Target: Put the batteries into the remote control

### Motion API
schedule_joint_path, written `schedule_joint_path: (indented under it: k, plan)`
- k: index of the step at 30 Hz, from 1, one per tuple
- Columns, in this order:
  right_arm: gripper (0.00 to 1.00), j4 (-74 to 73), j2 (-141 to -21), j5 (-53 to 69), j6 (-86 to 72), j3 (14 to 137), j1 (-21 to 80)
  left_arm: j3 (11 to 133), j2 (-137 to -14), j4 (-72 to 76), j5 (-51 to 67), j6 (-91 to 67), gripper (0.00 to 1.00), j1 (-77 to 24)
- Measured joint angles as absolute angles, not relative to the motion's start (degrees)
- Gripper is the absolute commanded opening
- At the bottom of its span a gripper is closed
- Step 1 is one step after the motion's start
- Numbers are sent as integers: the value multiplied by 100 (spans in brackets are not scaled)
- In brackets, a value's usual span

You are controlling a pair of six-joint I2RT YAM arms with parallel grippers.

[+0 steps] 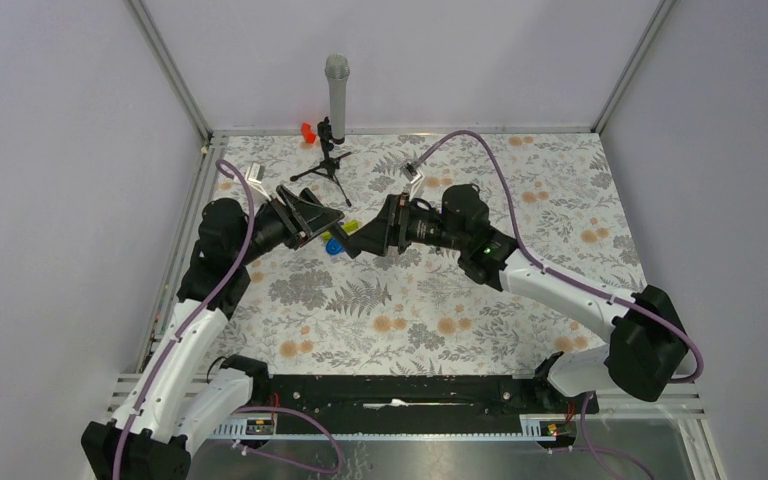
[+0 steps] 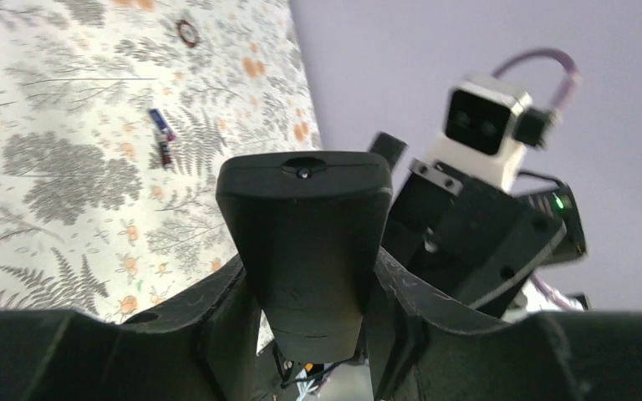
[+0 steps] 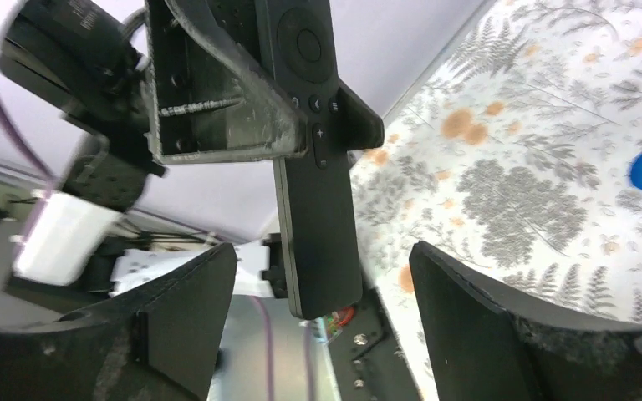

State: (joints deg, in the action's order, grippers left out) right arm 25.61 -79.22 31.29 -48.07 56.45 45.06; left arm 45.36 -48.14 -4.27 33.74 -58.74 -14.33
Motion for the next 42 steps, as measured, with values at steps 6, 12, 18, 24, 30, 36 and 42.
schedule_joint_path:
  k: [6, 12, 18, 24, 30, 36, 42]
  plan:
    - [72, 2134, -7924, 2034, -3452, 5688, 5179, 4718, -4901, -1240, 2805, -5822, 13, -1433]
    - [55, 2080, -8097, 1175, -2510, 5828, 5719, 4860, -5013, -1813, 2615, -5824, 14, -1428]
    - [21, 2016, -8427, 840, -2226, 5924, 5824, 4875, -5028, -2102, 2567, -5850, 37, -1422]
    - [11, 2049, -8434, 670, -2587, 5916, 5846, 4871, -4934, -2084, 2574, -5699, 87, -1328]
    - [8, 2502, -8075, 1092, -3618, 5494, 5662, 4818, -4431, -1706, 2908, -5100, 99, -875]
    - [7, 3699, -7891, 1951, -5258, 5063, 4921, 4825, -4449, -858, 4032, -4969, 93, -790]
    - [8, 4737, -8044, 2679, -6390, 5070, 4792, 4764, -4882, 550, 4906, -5841, 72, -790]
